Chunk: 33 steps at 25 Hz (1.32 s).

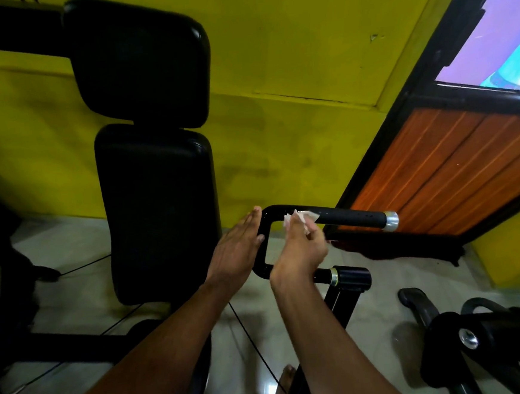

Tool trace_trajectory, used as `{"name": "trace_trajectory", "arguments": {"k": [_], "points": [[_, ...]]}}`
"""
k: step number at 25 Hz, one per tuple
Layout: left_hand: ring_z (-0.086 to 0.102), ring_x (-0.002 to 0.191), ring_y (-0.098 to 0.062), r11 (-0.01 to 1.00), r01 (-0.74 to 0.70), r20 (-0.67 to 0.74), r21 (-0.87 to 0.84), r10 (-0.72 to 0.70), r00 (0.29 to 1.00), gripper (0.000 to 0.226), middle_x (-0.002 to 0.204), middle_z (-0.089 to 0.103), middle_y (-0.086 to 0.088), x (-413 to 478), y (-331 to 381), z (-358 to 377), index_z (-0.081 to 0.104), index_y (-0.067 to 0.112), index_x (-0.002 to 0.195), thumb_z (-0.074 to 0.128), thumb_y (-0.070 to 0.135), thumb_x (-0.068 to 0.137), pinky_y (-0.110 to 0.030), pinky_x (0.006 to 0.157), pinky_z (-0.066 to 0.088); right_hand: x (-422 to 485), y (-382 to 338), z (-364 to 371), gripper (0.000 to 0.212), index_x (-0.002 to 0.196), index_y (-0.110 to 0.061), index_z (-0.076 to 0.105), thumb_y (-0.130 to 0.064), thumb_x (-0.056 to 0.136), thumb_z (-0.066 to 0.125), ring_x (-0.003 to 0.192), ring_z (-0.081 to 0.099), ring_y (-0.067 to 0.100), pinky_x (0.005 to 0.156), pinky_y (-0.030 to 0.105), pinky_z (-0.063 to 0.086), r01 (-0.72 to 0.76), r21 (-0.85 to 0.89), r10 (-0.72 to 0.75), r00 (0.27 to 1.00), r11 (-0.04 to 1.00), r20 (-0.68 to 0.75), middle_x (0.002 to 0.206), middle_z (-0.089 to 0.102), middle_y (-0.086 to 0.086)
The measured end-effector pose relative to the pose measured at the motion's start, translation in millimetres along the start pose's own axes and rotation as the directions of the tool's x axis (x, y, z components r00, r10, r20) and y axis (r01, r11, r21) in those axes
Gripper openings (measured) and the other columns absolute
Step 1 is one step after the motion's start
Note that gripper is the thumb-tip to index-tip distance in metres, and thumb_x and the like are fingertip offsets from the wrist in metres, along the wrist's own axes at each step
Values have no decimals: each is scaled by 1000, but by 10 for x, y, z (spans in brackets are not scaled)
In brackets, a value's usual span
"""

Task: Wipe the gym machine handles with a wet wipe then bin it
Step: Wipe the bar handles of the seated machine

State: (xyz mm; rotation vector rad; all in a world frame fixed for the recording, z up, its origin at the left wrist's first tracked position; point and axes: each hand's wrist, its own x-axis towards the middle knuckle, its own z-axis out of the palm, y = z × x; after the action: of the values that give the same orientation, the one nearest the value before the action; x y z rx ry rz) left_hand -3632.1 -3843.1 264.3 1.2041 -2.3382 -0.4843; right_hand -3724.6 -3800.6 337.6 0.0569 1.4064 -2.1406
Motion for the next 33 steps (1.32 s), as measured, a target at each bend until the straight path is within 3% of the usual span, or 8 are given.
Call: {"name": "trace_trajectory", "arguments": {"k": [3,6,9,12,21,24,29,33], "points": [[26,147,-17,1000,-7,-2,-17,7,1000,56,160,27,-2,12,-3,-2,19,15,155,39,25,104,-32,116,24,121,-46,-82,19,103,-9,70,0,88,63,102,60,12,88,17,48,771,-485,-542,636,413,550,107,65,4],[36,142,-21,998,13,-17,-63,-14,1000,51,155,38,-6,16,7,-4,29,14,153,39,23,103,-38,114,33,366,-155,-44,31,113,-13,68,-3,86,59,107,59,26,96,37,46,929,-321,-145,298,-185,944,115,64,6],[34,143,-18,998,3,-37,-61,-5,999,52,156,36,-4,27,18,-8,26,14,154,39,25,105,-31,114,28,645,-434,94,34,116,-17,62,-5,86,53,109,60,27,102,39,41,853,-246,143,345,-461,928,116,62,5],[28,145,-15,998,4,-52,-65,-7,999,54,158,32,-1,16,56,-19,22,15,155,38,28,106,-26,114,24,774,-579,233,32,109,-15,66,0,90,46,100,62,30,79,34,48,829,-418,220,516,-371,828,113,65,9],[34,143,-18,999,-34,-50,-42,32,998,51,154,39,-4,115,53,-43,31,14,152,41,26,104,-37,112,34,809,-548,357,27,109,-13,67,-2,92,49,99,62,29,80,38,52,911,-342,341,405,-231,848,114,65,11],[32,144,-15,999,-35,-46,-34,34,998,50,155,38,-1,104,25,-52,31,15,152,41,28,104,-37,113,33,808,-500,198,29,115,-14,66,-1,95,49,100,63,31,78,36,50,814,-530,169,572,-239,803,116,65,12],[35,143,-17,998,-25,-71,-64,20,997,49,153,40,-4,98,73,-48,35,12,150,45,24,104,-29,113,28,510,-298,-173,31,119,-16,64,-4,91,57,98,51,29,82,39,44,893,-373,-123,353,-253,928,105,54,8],[37,142,-18,999,-23,-71,-29,21,997,50,152,41,-4,112,67,-31,36,12,150,39,30,104,-32,112,32,260,-66,-358,30,114,-11,61,3,87,64,100,56,15,84,7,41,545,-578,-353,837,608,418,110,59,6]]}}
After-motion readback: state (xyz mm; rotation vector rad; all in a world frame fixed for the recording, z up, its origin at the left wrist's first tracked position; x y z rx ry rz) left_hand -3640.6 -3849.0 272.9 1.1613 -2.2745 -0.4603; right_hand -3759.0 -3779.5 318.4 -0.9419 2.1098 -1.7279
